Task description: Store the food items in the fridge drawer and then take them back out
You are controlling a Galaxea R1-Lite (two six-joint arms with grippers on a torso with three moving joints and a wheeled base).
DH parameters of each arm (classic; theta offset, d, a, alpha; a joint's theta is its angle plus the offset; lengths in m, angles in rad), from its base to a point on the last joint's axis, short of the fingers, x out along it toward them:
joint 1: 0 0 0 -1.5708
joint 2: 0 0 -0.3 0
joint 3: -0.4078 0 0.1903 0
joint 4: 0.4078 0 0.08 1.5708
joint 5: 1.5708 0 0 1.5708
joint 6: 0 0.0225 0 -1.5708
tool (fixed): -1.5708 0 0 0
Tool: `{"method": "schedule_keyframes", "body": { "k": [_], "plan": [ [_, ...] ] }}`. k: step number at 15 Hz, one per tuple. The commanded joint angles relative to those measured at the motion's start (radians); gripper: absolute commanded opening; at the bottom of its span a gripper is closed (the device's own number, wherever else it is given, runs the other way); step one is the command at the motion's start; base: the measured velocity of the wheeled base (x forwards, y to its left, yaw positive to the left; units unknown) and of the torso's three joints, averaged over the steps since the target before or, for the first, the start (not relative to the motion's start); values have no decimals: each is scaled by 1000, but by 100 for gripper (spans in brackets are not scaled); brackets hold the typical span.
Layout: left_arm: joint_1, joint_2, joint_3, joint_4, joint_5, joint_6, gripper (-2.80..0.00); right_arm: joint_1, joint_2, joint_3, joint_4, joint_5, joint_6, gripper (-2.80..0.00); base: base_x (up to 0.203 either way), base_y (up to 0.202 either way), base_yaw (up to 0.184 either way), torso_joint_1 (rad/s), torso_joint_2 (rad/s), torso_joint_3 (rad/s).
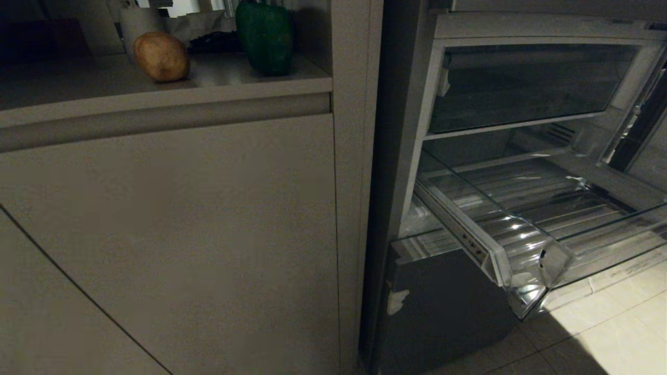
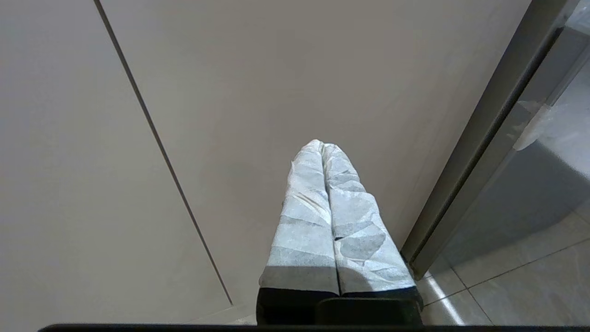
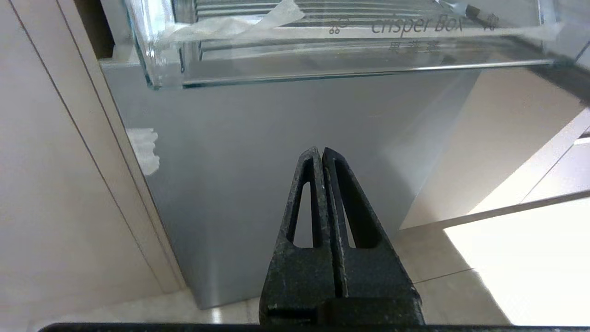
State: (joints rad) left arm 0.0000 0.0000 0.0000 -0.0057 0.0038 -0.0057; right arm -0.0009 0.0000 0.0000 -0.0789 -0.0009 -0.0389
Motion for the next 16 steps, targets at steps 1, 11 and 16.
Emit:
{"method": "schedule_keyframes", "body": {
  "k": [1, 11, 16],
  "plan": [
    [0, 2, 0, 0, 1, 0, -280, -1, 0, 32, -4, -1, 29, -280, 0, 0, 0, 0, 0, 0],
    [0, 2, 0, 0, 1, 0, -280, 0, 0, 31, -4, -5, 42, -280, 0, 0, 0, 0, 0, 0],
    [0, 2, 0, 0, 1, 0, -280, -1, 0, 32, -4, -5, 42, -280, 0, 0, 0, 81, -206, -125]
  ]
}}
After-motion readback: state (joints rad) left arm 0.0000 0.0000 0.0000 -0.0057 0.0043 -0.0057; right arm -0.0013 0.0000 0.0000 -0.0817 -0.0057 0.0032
